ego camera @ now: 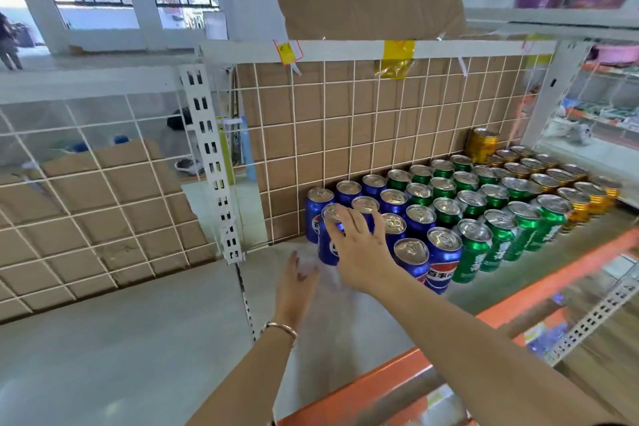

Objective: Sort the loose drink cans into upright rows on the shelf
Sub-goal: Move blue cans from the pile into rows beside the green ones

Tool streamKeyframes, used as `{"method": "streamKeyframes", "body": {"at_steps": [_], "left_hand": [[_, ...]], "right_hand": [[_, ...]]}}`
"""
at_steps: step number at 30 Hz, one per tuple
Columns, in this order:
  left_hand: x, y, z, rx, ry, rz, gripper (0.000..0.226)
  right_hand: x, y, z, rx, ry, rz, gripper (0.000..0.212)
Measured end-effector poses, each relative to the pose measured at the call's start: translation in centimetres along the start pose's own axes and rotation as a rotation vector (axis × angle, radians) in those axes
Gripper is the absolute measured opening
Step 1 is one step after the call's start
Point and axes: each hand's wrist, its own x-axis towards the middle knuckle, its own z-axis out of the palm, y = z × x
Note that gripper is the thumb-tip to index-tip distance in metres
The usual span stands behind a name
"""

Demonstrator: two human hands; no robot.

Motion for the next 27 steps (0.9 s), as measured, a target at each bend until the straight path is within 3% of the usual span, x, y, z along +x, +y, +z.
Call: {"method": "streamKeyframes", "body": {"at_steps": [5,13,20,27], "left_hand": [[-4.4,-0.1,-3.4,0.101,0.113,0.082,0.049],[-15.7,-1.6,-8.5,0.282,0.155,0.122,0.057],[-24.0,-3.7,-17.7,0.402,0.314,0.031,0.055],[-29.0,-5.5,-28.8,0.35,0.546,-0.049,0.055]], "right_hand": [[-2.8,-4.1,-0.9,0.322,-0.216,0.092,0.053],[-10.3,-10.2,-1.1,0.326,-0.361,-0.053,0.055],[-13.5,-19.6,-2.4,0.344,-0.386,-0.215,0.055],[-14.0,-31.7,-5.4,0.39,-0.361,-0.412,0.053]]}}
